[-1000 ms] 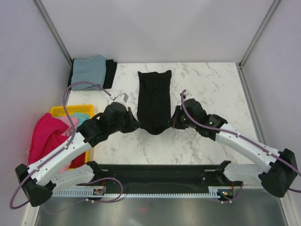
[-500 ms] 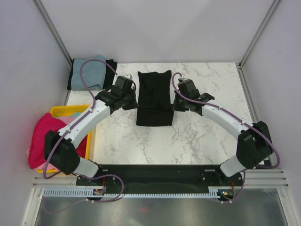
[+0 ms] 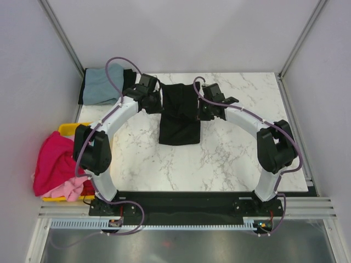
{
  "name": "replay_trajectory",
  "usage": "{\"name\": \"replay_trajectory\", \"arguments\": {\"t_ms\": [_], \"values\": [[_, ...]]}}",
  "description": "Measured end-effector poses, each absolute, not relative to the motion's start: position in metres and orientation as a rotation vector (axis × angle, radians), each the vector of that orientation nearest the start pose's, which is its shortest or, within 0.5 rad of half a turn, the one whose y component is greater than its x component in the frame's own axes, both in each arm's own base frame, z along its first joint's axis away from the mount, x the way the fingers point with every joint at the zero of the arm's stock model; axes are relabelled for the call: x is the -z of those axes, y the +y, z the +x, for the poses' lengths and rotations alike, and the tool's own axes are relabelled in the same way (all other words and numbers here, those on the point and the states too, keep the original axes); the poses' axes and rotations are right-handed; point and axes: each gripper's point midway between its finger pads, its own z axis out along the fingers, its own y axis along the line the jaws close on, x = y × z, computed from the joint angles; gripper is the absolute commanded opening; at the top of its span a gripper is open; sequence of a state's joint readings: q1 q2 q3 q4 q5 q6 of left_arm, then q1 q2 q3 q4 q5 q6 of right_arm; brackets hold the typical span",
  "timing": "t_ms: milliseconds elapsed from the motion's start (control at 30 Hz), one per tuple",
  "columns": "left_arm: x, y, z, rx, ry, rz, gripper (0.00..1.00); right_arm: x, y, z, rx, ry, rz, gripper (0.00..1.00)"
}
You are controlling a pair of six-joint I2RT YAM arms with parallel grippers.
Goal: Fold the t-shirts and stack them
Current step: Fold the tshirt
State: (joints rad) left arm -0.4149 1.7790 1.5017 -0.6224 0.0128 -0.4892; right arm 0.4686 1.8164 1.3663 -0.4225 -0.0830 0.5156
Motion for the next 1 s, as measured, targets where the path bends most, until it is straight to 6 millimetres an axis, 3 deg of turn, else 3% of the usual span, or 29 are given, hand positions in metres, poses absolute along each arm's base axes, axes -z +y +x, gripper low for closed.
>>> {"name": "replay_trajectory", "arguments": {"t_ms": [367, 800, 900, 933, 1000], "values": [[-0.127, -0.201, 0.447, 0.433, 2.535, -0.077, 0.02, -0.085, 0.242, 0.432, -0.548, 2.528, 0.027, 0.0], [-0.1, -0.208, 0.476, 0.435, 2.571, -0.063, 0.02, -0.072, 0.245, 0.468, -0.631, 2.528, 0.048, 0.02], [-0.097, -0.207, 0.482, 0.427, 2.574, -0.069, 0.04, -0.071, 0.25, 0.473, -0.656, 2.526, 0.037, 0.11], [-0.095, -0.206, 0.485, 0.426, 2.576, -0.073, 0.08, -0.068, 0.251, 0.475, -0.665, 2.528, 0.037, 0.26], [-0.089, -0.203, 0.489, 0.417, 2.591, -0.082, 0.21, -0.062, 0.254, 0.477, -0.682, 2.538, 0.04, 0.42]]}}
